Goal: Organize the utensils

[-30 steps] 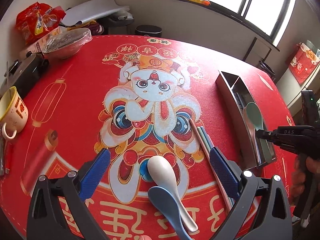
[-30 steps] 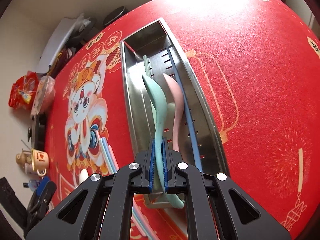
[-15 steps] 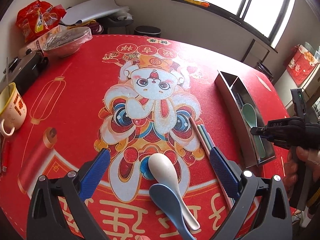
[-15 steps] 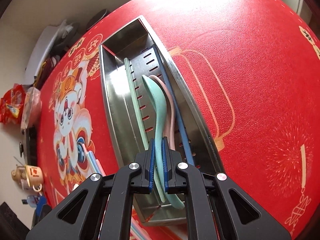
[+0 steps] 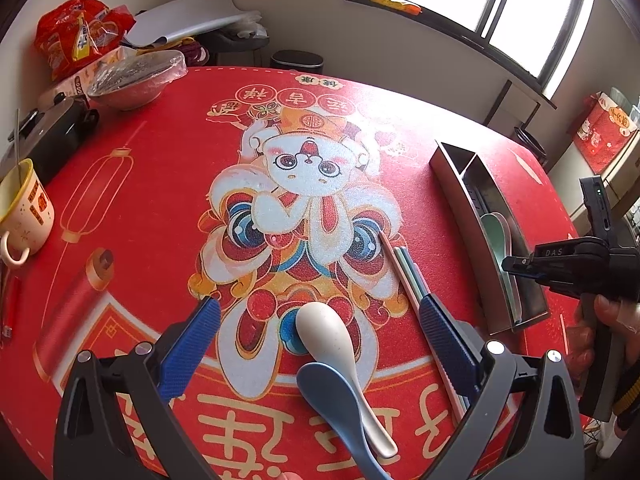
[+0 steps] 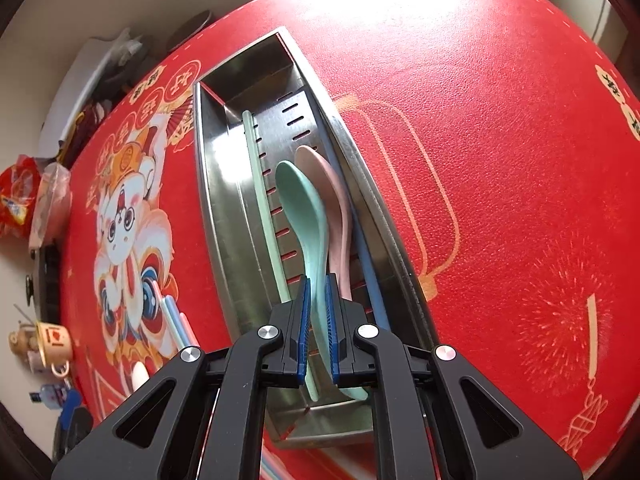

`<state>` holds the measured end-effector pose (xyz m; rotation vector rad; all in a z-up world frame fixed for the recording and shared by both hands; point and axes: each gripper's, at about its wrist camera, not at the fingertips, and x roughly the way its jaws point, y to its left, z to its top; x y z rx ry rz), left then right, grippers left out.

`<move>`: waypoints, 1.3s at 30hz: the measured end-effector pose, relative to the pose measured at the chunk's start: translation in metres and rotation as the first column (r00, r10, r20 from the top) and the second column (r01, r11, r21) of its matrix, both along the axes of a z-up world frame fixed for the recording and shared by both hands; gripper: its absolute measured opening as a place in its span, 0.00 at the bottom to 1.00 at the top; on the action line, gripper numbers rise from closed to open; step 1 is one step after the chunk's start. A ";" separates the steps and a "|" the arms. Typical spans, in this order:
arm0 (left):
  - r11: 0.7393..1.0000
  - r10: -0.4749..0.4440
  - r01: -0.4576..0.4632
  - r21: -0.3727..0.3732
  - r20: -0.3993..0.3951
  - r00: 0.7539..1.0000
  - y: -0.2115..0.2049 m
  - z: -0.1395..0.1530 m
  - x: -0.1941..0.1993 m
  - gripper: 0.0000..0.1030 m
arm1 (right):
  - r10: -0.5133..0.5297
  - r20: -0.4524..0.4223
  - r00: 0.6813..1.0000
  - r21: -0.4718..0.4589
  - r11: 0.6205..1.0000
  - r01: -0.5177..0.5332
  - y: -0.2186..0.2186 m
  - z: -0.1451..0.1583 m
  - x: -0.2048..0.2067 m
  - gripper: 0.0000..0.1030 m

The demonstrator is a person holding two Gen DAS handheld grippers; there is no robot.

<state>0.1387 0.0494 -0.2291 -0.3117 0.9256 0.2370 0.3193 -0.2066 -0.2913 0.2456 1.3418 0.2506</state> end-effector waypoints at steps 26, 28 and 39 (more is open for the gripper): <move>0.995 0.087 -0.094 -0.037 -0.158 0.984 0.005 -0.029 -0.033 0.94 | 0.263 0.272 0.926 -0.078 0.965 -0.251 -0.001 0.048 -0.105 0.59; 0.994 0.085 -0.095 -0.049 -0.167 0.982 0.004 -0.031 -0.035 0.94 | 0.275 0.263 0.925 -0.077 0.962 -0.263 -0.001 0.044 -0.112 0.59; 0.996 0.028 -0.044 -0.071 -0.211 0.977 -0.020 -0.041 -0.042 0.82 | 0.342 0.238 0.909 -0.087 0.940 -0.331 0.004 0.029 -0.132 0.59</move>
